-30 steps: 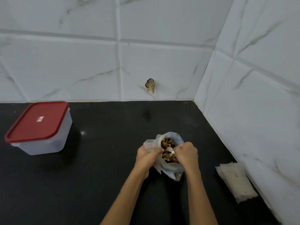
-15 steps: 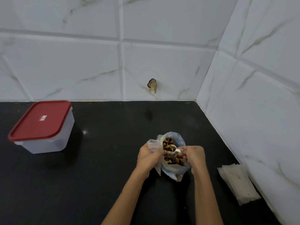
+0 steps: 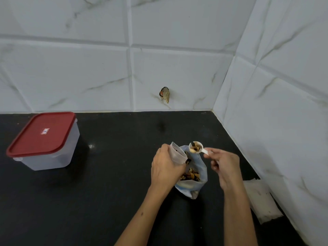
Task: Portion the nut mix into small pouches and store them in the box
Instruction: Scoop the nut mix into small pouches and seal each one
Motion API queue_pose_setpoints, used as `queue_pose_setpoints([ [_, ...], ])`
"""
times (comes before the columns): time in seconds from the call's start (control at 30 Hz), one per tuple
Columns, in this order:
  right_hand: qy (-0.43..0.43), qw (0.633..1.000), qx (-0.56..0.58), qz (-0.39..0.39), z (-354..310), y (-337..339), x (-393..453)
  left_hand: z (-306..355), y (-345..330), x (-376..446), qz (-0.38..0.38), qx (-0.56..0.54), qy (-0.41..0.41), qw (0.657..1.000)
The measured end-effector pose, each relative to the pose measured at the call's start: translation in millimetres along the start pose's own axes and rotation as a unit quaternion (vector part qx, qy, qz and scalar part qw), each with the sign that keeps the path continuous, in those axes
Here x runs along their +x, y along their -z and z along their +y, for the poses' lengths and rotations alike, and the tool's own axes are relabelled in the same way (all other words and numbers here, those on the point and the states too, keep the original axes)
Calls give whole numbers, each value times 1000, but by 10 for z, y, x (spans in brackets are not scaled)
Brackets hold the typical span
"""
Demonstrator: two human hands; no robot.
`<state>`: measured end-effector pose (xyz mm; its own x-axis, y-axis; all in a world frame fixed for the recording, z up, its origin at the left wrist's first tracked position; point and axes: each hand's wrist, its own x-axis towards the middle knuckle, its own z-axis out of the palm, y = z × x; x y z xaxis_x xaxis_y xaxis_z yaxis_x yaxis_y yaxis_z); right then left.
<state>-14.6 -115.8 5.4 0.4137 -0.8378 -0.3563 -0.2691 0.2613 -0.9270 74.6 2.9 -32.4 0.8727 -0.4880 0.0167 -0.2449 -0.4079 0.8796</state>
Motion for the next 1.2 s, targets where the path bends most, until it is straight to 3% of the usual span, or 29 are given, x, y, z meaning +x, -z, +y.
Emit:
queue_pose_setpoints([
  [0.1, 104, 993, -33, -34, -152, -14, -215, 75, -17, -19, -18, -13, 2, 1000],
  [0.23, 230, 952, -188, -73, -144, -45, -390, 115, -32, -42, -12, -55, 11, 998],
  [0.33, 281, 921, -262, -62, -129, -34, -422, 106, -48, -59, -7, -80, 15, 997],
  [0.43, 302, 913, -269, -53, -137, 3, -446, 95, -64, -93, -2, -92, 12, 996],
  [0.7, 247, 945, -190, -100, -152, 75, -501, 71, -44, -139, 1, -116, -8, 993],
  [0.87, 233, 964, -125, -20, -141, 67, -382, -18, 5, -143, 12, -107, -13, 994],
  [1.07, 206, 915, -344, 44, 240, -63, -56, -208, 62, -81, 27, -116, 47, 992],
  [1.2, 170, 897, -404, 55, 402, -200, 72, -323, -15, -26, 7, -157, 120, 980],
])
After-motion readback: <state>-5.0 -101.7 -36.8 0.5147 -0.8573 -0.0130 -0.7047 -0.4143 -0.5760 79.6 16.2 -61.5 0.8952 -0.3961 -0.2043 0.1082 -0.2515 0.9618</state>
